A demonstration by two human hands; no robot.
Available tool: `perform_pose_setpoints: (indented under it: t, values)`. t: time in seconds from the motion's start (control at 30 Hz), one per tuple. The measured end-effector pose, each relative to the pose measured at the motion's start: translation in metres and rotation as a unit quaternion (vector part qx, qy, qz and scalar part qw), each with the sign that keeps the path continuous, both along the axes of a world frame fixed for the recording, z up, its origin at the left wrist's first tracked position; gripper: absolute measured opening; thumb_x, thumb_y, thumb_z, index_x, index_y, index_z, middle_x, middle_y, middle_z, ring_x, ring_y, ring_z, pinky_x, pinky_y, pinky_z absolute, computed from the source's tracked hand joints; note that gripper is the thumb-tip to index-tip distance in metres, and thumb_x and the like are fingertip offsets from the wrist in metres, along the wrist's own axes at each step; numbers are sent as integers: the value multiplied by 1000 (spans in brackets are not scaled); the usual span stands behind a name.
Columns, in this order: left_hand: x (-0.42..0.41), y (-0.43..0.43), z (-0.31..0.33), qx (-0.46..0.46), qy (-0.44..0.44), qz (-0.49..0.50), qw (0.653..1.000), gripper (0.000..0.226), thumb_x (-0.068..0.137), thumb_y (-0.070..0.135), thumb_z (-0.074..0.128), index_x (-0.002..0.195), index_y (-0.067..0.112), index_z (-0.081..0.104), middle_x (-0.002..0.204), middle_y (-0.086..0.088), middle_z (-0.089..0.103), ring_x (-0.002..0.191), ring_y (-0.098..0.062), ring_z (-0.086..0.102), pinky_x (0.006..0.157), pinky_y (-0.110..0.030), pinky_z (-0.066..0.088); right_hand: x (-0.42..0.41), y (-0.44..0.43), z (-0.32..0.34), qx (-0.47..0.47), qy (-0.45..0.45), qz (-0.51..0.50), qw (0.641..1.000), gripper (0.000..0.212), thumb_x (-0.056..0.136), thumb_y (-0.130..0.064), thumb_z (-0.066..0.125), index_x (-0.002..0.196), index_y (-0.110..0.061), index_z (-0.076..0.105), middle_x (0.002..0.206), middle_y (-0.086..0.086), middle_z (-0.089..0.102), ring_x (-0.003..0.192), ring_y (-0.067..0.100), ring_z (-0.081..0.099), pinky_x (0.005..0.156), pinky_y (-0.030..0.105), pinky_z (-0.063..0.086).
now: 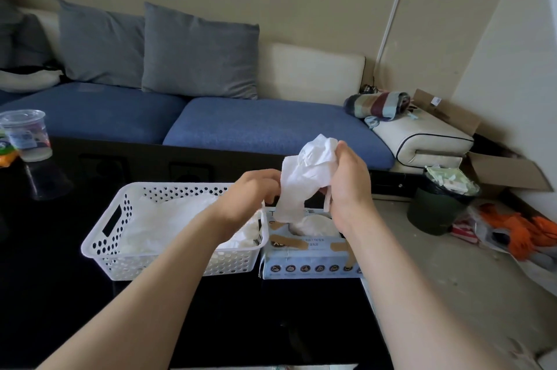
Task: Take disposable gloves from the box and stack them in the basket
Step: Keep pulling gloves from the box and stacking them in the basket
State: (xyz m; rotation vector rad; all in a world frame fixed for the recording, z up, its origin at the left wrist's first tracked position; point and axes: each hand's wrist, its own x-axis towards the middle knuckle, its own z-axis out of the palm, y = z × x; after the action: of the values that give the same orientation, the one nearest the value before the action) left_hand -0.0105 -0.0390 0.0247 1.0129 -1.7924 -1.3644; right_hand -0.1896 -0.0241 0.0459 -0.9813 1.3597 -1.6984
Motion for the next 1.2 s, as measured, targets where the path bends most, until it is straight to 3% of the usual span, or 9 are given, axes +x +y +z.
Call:
perform_pose_setpoints:
  t: [0.1, 0.23, 0.33, 0.43, 0.53, 0.63, 0.73, 0.87, 1.2]
  values:
    - [7, -1, -2, 19, 37, 8, 999, 32, 99, 21, 50, 108, -5, 67, 101, -10, 72, 94, -22, 67, 92, -40, 53, 5, -1, 0, 38, -39, 11, 998, 24, 97, -35, 53, 93, -17, 68, 90, 6, 65, 88, 26, 59, 81, 42, 46]
    - [17, -2, -1, 18, 69, 71, 995, 26, 103, 24, 62, 102, 1, 74, 98, -10, 75, 88, -20, 71, 80, -33, 59, 7, -1, -1, 83, -90, -14, 992, 30, 99, -23, 51, 71, -18, 61, 67, -2, 64, 71, 20, 57, 68, 35, 43]
    - [25, -3, 2, 2, 90, 144, 986, 24, 99, 27, 68, 97, 6, 77, 101, -13, 76, 91, -24, 70, 83, -40, 58, 12, 4, -1, 145, -57, 9, 988, 15, 94, -29, 55, 86, -18, 61, 72, 2, 63, 67, 20, 56, 61, 31, 42]
    - [32, -1, 4, -20, 83, 183, 979, 30, 97, 36, 71, 90, 6, 74, 95, -8, 76, 88, -24, 69, 79, -38, 56, 19, 9, -1, 218, 16, 73, 973, 39, 88, -44, 64, 111, -13, 67, 85, 10, 71, 74, 26, 66, 63, 31, 53]
    - [38, 1, 7, -33, 101, 184, 977, 37, 98, 38, 71, 94, 1, 71, 88, -7, 75, 77, -16, 70, 77, -34, 57, 31, 17, 7, 253, 69, 92, 961, 45, 87, -54, 68, 100, -11, 73, 81, 7, 73, 82, 27, 68, 75, 36, 51]
    - [44, 4, 11, -25, 126, 147, 981, 39, 99, 38, 71, 100, -1, 70, 88, -11, 73, 78, -21, 69, 74, -34, 56, 37, 18, 3, 201, 231, 63, 950, 33, 87, -42, 72, 73, -12, 64, 69, -4, 66, 76, 17, 65, 67, 31, 47]
    - [50, 11, 16, -9, 122, 92, 988, 38, 98, 39, 71, 103, 1, 73, 87, -9, 72, 77, -21, 67, 63, -29, 53, 47, 19, 3, 105, 311, 73, 942, 5, 92, -23, 69, 92, -23, 74, 90, -12, 73, 87, -9, 64, 72, 19, 43]
    - [58, 17, 20, 1, 96, 4, 995, 31, 99, 32, 71, 111, 4, 76, 109, -17, 77, 94, -29, 74, 79, -36, 58, 49, 23, 8, 33, 217, 232, 948, 53, 91, 6, 52, 125, -29, 71, 112, -10, 80, 108, 5, 72, 91, 28, 57]
    - [69, 12, 17, 13, 49, 30, 998, 18, 93, 17, 79, 110, 13, 79, 104, -13, 79, 98, -26, 76, 89, -38, 60, 44, 21, 3, 54, 328, 236, 913, 13, 89, -13, 73, 79, -15, 80, 73, 3, 68, 73, 8, 63, 69, 28, 50]
